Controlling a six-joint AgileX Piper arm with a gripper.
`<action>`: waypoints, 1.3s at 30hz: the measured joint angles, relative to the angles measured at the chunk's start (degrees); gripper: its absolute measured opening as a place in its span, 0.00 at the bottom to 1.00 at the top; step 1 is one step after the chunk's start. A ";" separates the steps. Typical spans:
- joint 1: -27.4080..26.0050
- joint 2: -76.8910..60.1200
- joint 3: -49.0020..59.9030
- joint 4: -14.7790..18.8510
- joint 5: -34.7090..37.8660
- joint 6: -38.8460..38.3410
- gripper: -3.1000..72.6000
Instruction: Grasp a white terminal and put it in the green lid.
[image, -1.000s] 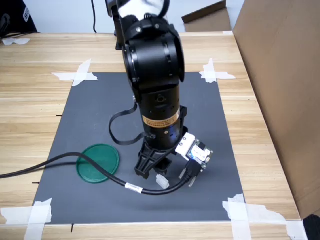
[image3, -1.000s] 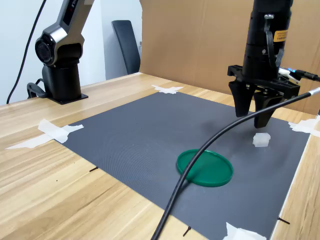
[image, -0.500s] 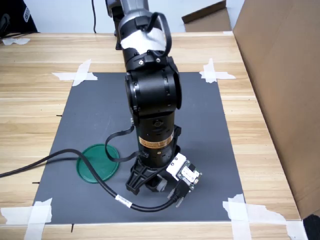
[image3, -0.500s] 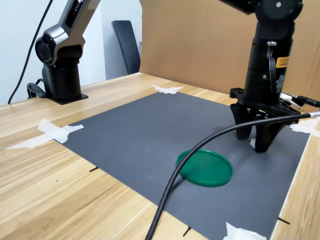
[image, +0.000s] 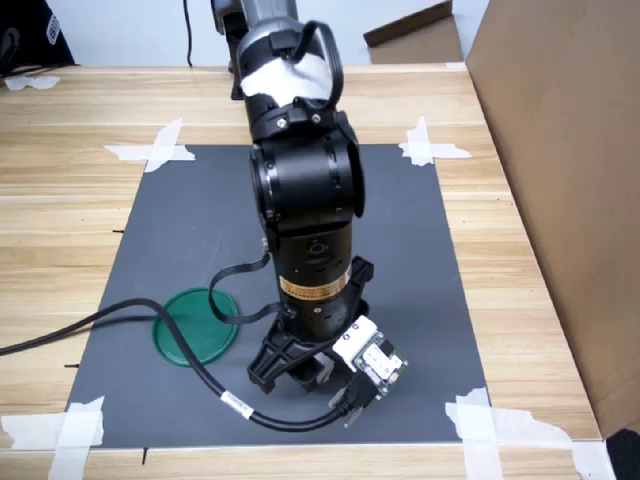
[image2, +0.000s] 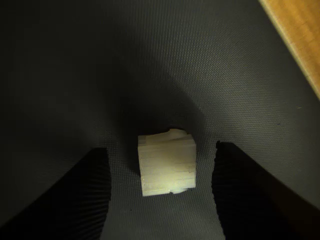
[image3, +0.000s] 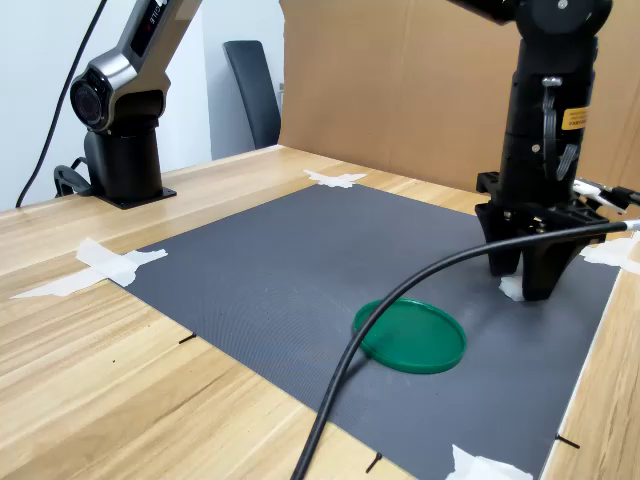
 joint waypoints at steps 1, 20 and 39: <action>0.00 0.01 -0.73 0.30 0.64 0.11 0.72; 0.00 -3.55 -4.84 0.51 9.22 1.75 0.72; 0.00 -0.30 -1.33 -1.52 3.16 2.40 0.72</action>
